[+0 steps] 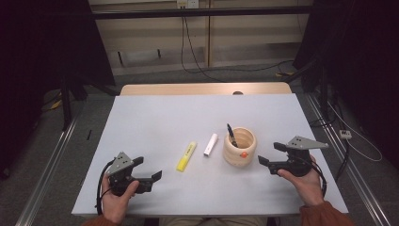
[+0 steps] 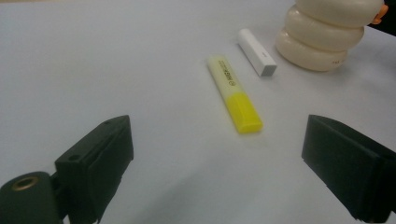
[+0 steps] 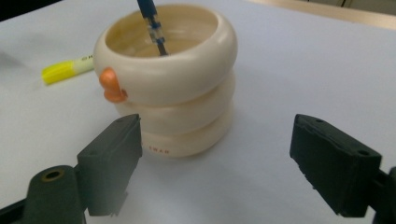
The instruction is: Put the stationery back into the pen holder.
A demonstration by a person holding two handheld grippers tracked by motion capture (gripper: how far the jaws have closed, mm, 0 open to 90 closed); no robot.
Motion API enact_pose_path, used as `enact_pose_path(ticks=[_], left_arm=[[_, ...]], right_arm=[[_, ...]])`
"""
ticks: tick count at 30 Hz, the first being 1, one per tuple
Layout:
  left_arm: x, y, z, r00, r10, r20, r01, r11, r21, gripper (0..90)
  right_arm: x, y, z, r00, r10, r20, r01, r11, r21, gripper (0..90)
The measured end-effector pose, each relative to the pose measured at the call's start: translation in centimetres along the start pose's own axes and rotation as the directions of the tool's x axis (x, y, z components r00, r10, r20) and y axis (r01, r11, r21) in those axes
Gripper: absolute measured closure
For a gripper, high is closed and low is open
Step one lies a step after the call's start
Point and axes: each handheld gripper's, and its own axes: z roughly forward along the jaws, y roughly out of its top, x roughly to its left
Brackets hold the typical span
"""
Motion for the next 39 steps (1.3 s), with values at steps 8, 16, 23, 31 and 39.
enact_pose_path(ticks=[8, 16, 23, 31, 39], left_arm=[[-0.8, 0.7, 1.7, 0.9980, 0.051, -0.038, -0.050, 0.9980, 0.038, 9.3], [-1.9, 1.3, 3.4, 0.9953, 0.091, -0.034, -0.088, 0.9924, 0.086, 9.0], [-1.8, 2.5, 5.2, 0.9957, 0.062, -0.069, -0.057, 0.9952, 0.079, 7.4], [-1.8, 5.0, 8.5, 0.9934, 0.108, -0.040, -0.101, 0.9853, 0.138, 9.2], [-1.8, 5.6, 10.9, 0.9976, 0.048, -0.049, -0.036, 0.9778, 0.207, 10.1]], right_arm=[[0.9, -0.9, 0.2, 1.0000, -0.004, 0.008, 0.004, 0.999, 0.033, 12.7], [1.5, -1.6, -0.1, 0.9997, 0.006, 0.025, -0.007, 1.000, 0.030, 12.8], [1.7, -2.2, -0.4, 0.9999, 0.011, 0.006, -0.011, 0.999, 0.040, 12.7], [1.5, -2.3, -0.1, 0.9999, 0.008, 0.006, -0.009, 0.999, 0.043, 12.8], [1.4, -2.4, 0.0, 0.9999, 0.012, 0.002, -0.012, 0.999, 0.050, 13.1]])
